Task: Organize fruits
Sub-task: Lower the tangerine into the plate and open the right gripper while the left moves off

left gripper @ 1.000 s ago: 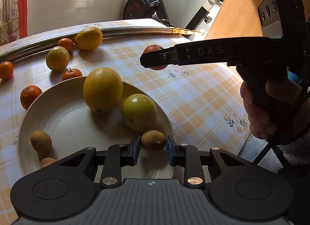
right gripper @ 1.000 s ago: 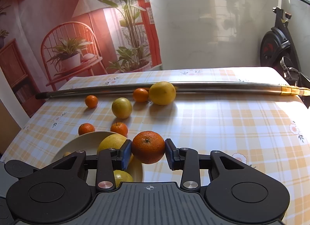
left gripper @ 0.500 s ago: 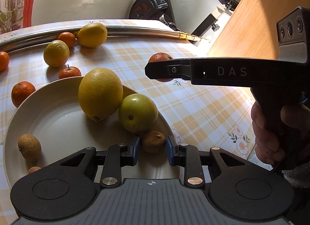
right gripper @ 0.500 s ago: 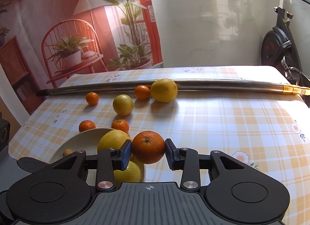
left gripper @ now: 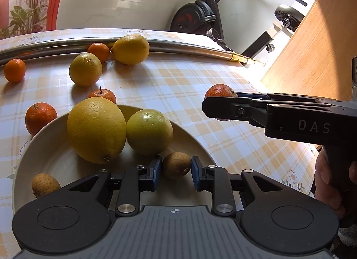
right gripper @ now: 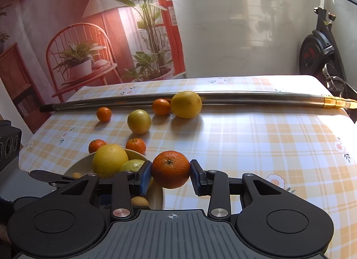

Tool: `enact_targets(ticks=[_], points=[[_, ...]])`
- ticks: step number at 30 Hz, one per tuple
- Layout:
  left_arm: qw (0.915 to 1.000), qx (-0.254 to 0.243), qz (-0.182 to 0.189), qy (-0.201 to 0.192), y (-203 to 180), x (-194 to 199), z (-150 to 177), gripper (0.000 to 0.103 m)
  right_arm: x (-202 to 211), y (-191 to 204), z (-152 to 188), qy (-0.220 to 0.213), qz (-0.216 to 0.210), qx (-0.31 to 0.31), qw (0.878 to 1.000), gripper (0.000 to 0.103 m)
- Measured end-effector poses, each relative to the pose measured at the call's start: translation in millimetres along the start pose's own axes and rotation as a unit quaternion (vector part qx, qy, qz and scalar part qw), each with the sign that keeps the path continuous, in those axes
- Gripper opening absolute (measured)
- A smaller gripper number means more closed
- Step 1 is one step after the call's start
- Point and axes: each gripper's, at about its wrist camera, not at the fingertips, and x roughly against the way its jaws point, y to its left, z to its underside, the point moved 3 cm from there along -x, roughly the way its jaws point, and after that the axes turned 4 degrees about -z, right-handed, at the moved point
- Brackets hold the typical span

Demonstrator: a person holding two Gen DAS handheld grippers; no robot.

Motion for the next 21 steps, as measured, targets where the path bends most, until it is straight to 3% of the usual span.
enact_targets(ticks=[13,17,21], points=[[0.9998,0.001,0.016,-0.014,0.6,16.0,1.8,0.032,1.0,0.6,0.0,0.000,-0.002,0.003,1.000,0.034],[0.9989,-0.009,0.015,-0.044,-1.1,35.8,-0.7,0.032,2.2,1.8,1.3,0.004,-0.006,-0.001,1.000,0.034],[0.9952,-0.016,-0.029,-0.092,3.1,66.0,-6.3,0.035,2.8,9.6,9.1,0.018,-0.019,-0.003,1.000,0.034]])
